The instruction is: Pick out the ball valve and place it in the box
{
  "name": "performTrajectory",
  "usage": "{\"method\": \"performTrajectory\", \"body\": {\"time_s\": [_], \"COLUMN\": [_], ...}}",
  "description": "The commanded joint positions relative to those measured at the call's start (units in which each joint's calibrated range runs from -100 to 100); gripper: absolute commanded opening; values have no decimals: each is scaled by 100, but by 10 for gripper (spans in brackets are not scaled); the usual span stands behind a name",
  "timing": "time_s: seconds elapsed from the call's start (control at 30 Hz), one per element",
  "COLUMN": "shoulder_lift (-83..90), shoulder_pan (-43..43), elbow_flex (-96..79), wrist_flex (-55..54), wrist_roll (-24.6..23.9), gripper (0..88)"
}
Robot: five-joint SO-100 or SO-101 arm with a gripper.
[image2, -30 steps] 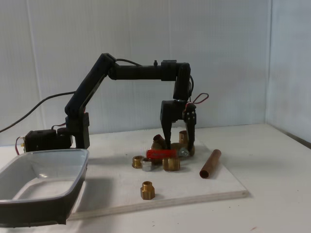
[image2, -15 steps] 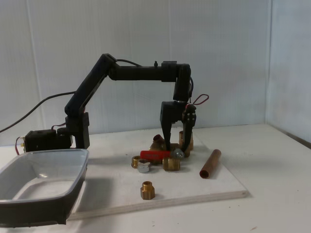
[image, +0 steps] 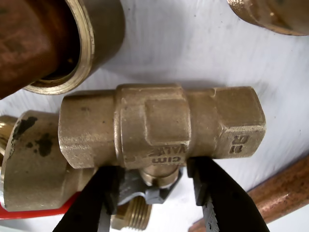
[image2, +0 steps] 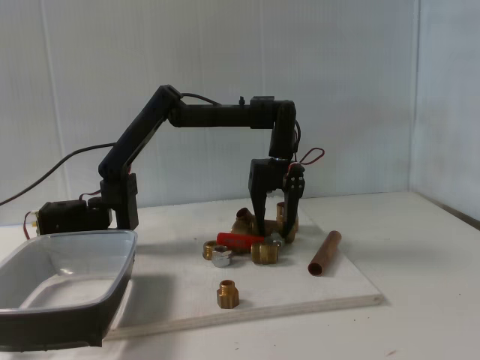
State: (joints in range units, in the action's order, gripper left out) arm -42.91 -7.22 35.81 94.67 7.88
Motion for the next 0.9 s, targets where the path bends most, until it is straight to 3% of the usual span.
{"method": "performTrajectory", "body": {"time_s": [0.0,0.13,0.27,0.87], "shoulder_lift": [-105,-97,-55,-29], "shoulder_pan": [7,7,7,-60], "elbow_flex": [83,128,155,1265], "wrist_flex": [-27,-27,-18,473], "wrist_roll": [-17,-37,-37,-53], "gripper": [123,104,2,41]}}
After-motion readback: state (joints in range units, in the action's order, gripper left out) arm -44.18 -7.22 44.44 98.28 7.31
